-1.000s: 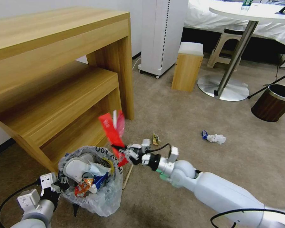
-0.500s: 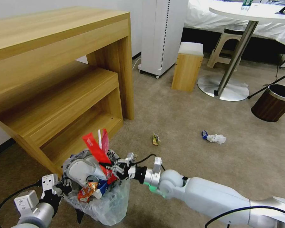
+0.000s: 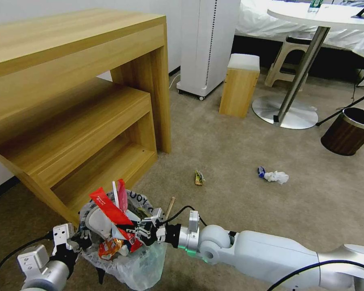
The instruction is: Pick up the trash bin and place the garbage on the floor into it.
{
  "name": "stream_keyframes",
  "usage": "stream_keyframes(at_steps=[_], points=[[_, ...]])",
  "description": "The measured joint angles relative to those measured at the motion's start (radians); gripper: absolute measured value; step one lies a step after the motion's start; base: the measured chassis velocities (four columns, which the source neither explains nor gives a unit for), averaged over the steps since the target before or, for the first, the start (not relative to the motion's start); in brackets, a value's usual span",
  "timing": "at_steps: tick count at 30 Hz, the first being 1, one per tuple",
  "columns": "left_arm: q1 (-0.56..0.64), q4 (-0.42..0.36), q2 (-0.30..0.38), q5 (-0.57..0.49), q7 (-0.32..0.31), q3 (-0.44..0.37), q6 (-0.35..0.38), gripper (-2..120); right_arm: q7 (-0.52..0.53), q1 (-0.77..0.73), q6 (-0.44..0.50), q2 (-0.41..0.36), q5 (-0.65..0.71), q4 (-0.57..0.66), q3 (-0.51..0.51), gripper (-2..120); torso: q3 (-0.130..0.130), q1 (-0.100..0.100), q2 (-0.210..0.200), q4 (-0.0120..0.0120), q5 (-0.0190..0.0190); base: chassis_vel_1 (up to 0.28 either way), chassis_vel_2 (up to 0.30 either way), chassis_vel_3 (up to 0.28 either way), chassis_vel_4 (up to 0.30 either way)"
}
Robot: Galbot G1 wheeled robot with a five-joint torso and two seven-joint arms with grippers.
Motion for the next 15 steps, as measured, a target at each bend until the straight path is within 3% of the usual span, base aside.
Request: stream_keyframes(at_steps=[4, 15], points=[[-0.002, 0.002, -0.002, 0.0, 0.0, 0.0, 0.0, 0, 0.006, 0.004, 0.0, -0.003, -0.004, 0.004, -0.003, 11, 0.0, 0.0, 0.0, 0.0, 0.0, 0.0, 0.0, 0.0, 0.0], [-0.016, 0.022, -0.003, 0.002, 0.001, 0.006, -0.003, 0, 0.016, 0.002, 0.005, -0.005, -0.017, -0.004, -0.014, 54, 0.0, 0.0, 0.0, 0.0, 0.0001, 0.0, 0.0, 0.0, 0.0]])
